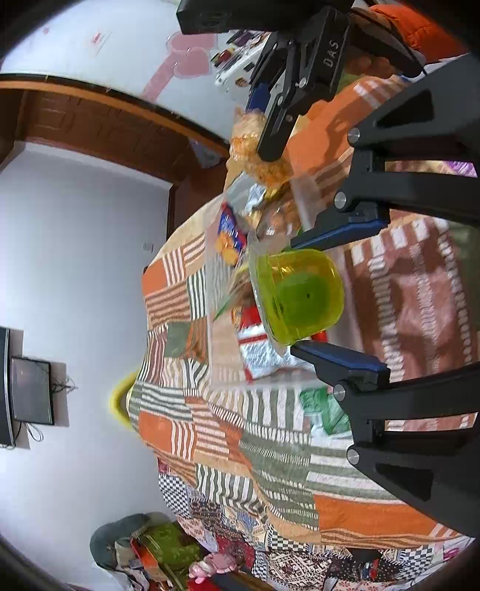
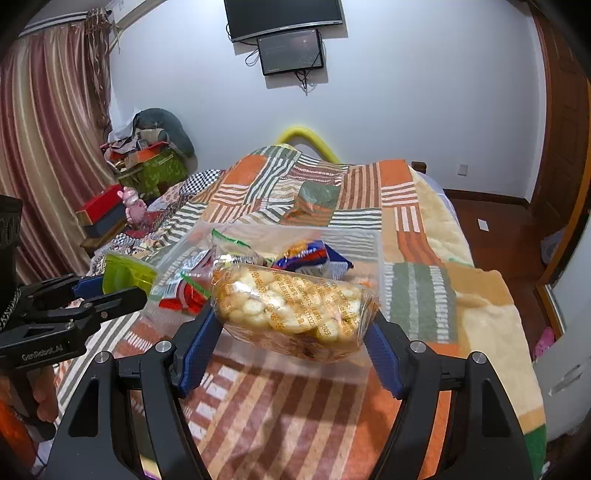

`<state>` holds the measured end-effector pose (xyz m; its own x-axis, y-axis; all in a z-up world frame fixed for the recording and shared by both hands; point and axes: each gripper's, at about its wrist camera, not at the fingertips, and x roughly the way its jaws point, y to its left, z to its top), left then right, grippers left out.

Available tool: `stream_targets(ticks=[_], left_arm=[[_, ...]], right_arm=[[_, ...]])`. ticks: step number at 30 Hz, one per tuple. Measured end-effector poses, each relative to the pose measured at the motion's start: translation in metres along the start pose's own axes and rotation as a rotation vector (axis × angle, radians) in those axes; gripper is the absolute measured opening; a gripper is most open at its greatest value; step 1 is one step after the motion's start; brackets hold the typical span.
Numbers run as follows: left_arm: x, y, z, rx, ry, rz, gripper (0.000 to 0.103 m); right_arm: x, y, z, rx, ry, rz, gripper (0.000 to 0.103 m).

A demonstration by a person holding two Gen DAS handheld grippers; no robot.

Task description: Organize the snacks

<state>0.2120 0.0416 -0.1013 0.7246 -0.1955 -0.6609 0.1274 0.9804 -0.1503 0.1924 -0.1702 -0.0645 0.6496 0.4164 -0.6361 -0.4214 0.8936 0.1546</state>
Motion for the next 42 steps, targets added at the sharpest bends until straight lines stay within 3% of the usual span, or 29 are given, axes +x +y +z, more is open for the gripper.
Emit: stream_targets(ticks=[11,24,35,42], left_arm=[[0.034,0.03,0.01,-0.038,0.019,0.061,0.049],[0.04,0.022,0.002,0.02,0.029,0.089,0.052],[-0.012,0.021,-0.016,-0.025,0.017,0.046,0.068],[-0.039,0.004,-0.056,-0.007,0.067,0.009,0.073]], right_arm=[[0.04,0.006,0.004,-0.018,0.053,-0.016,0.071],[0.046,0.015,0.001,-0.089,0.105,-0.034,0.074],[-0.007,0.001,0.001,-0.063,0.037,-0.045,0.083],[-0.047,-0.019,-0.02,-0.028,0.029,-0.079,0.083]])
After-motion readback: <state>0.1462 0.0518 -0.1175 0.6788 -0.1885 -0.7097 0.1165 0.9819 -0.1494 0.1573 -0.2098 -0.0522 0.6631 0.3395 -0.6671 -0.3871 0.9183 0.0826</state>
